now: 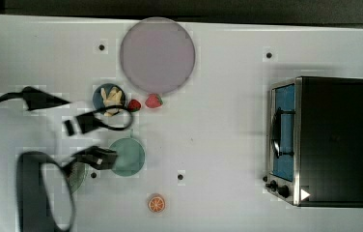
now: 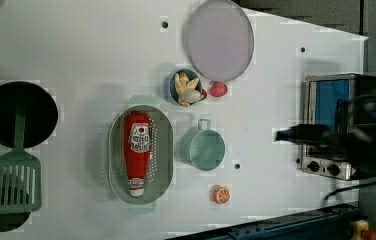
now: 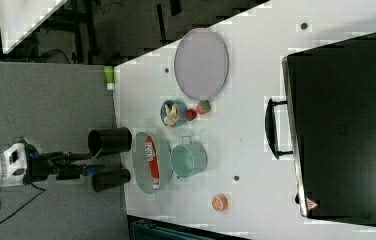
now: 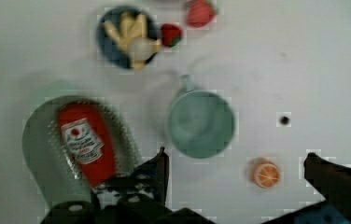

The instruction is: Pick ketchup from strainer and place it on the table

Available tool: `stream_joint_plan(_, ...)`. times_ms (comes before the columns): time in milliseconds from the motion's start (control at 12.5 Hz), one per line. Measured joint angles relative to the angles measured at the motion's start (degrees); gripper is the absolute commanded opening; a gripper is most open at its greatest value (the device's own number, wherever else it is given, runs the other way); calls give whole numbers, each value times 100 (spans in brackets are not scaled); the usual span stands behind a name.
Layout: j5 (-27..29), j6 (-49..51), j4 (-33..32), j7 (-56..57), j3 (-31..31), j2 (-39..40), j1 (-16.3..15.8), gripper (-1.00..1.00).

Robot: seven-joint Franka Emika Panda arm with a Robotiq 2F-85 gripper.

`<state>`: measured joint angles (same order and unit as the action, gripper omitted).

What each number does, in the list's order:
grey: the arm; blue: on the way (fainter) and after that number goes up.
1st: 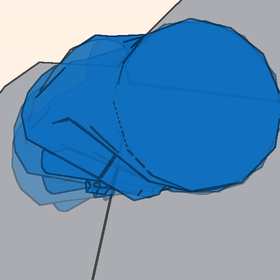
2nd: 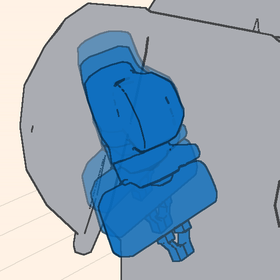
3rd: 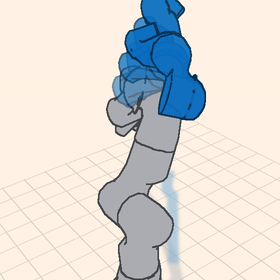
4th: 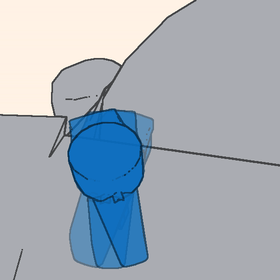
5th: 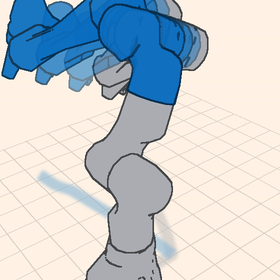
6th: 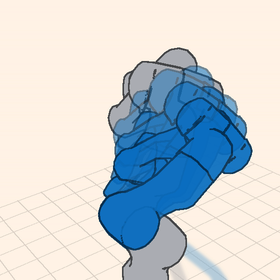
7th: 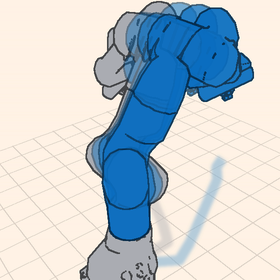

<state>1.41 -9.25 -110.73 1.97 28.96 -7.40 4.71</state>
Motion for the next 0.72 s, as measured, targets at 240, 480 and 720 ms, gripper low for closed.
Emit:
stream_joint_plan(240,17,-339,-39,-5,669,508,8,100)
stream_joint_plan(480,28,-1136,-308,-29,1111,735,-33,100)
stream_joint_plan(720,-17,-1907,-632,-35,1483,940,-50,100)
